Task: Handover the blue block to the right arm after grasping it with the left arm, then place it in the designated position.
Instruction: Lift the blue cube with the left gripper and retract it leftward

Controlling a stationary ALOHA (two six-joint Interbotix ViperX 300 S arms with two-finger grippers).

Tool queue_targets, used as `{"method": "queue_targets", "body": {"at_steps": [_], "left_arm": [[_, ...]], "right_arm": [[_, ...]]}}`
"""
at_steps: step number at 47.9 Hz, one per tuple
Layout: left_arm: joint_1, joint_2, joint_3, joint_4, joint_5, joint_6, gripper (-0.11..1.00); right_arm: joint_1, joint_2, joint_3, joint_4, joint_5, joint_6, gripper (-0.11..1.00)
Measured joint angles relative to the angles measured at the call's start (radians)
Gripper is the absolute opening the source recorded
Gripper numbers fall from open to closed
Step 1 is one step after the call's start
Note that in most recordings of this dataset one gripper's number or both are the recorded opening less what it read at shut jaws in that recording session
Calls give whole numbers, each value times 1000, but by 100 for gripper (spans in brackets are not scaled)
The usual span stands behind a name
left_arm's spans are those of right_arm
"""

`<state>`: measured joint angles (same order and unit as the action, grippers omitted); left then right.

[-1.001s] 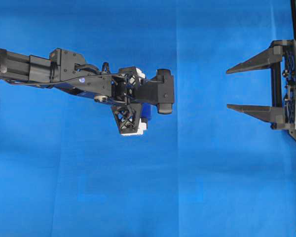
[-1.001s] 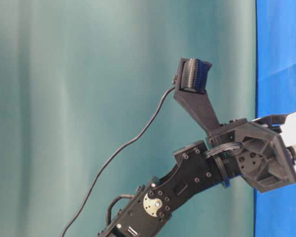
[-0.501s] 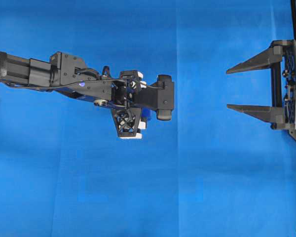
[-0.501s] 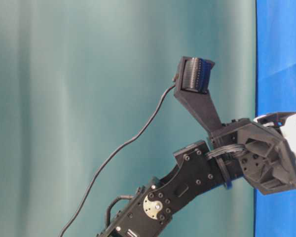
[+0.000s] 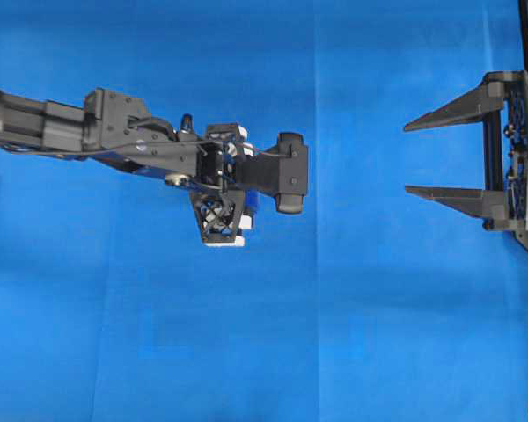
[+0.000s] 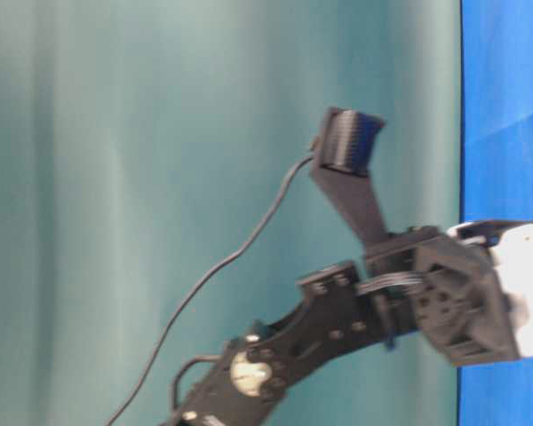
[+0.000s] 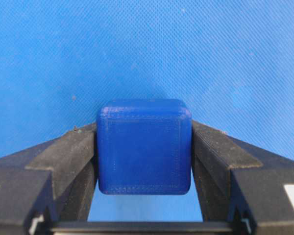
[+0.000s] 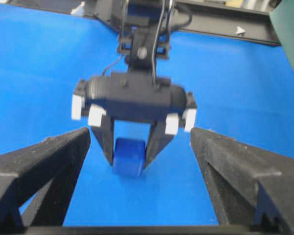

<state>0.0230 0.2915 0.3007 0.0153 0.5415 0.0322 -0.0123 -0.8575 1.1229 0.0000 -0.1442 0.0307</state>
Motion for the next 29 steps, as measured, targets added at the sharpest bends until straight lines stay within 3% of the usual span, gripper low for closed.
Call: {"method": "queue_targets", "body": {"at_steps": [29], "left_arm": [[-26,-198,-173,0,324,-38,49]], "right_arm": [[0,0,0,-2,0,2,97]]}}
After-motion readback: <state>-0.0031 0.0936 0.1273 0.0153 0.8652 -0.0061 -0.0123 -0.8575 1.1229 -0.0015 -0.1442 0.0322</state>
